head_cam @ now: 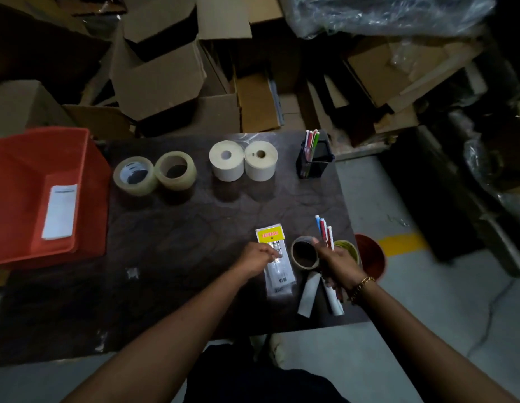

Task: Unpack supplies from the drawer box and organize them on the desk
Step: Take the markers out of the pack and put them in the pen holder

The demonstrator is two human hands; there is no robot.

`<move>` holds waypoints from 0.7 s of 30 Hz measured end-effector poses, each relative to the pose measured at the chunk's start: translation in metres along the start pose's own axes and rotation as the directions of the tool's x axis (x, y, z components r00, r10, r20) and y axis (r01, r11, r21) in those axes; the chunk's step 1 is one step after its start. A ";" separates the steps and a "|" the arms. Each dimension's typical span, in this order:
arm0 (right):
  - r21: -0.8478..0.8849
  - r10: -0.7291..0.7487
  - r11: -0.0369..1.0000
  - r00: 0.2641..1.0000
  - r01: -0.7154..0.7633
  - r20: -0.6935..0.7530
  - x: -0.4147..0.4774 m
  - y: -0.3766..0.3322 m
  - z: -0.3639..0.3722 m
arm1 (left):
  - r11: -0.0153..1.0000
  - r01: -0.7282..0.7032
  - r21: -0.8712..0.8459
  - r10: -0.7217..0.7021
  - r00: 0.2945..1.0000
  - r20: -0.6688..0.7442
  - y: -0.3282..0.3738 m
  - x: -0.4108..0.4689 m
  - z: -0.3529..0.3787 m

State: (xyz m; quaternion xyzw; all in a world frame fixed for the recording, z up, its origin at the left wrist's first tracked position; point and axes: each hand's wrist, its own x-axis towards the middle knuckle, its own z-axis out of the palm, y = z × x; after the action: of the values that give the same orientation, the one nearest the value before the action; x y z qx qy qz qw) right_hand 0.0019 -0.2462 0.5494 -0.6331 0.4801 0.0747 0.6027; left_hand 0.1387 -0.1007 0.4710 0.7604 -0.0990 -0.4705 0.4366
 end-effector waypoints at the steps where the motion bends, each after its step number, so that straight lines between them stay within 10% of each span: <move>1: 0.006 0.007 1.000 1.000 -0.007 -0.002 0.002 -0.003 0.003 | 0.997 0.007 0.079 -0.006 1.000 -0.015 -0.002 0.002 -0.003; 7: 0.091 -0.044 0.994 0.989 0.058 -0.144 0.014 -0.022 0.028 | 0.952 -0.004 0.307 0.118 0.929 -0.351 0.012 -0.004 -0.003; 11: 0.217 -0.082 0.968 0.978 0.124 -0.193 0.018 -0.041 0.042 | 0.999 -0.011 -0.033 0.004 0.982 -0.189 0.041 -0.011 0.015; 14: 0.274 -0.088 0.950 0.972 0.147 -0.217 0.019 -0.051 0.046 | 0.871 0.265 -0.414 -0.231 0.964 0.130 0.059 -0.014 0.029; 21: 0.263 -0.353 0.898 0.934 0.354 -0.053 0.027 -0.061 0.008 | 0.827 0.293 -0.479 -0.246 0.956 0.160 0.084 0.004 0.042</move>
State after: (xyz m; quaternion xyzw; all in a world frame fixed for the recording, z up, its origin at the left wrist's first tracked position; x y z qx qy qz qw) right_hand 0.0624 -0.2649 0.5713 -0.6222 0.3641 -0.1026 0.6854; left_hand 0.1287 -0.1767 0.5246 0.6059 0.1140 -0.5711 0.5420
